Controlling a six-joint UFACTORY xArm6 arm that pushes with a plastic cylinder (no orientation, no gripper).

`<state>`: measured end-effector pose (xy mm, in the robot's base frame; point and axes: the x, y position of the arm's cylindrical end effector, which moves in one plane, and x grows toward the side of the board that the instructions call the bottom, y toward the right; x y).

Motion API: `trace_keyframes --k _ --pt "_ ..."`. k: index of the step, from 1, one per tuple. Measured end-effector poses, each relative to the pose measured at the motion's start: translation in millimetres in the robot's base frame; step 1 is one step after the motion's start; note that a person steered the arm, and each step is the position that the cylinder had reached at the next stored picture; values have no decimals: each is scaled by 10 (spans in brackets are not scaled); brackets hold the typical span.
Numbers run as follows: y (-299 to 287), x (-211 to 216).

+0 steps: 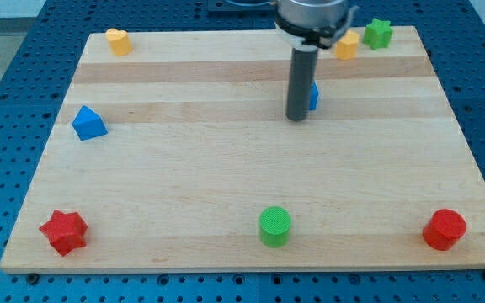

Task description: Place blue cube left side of yellow hexagon

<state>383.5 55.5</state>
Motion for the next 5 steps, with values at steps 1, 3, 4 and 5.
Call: trace_keyframes --k 1,3,4,5 --pt "-16 -407" --pt "-60 -979" --pt "-46 -331" --pt "247 20"
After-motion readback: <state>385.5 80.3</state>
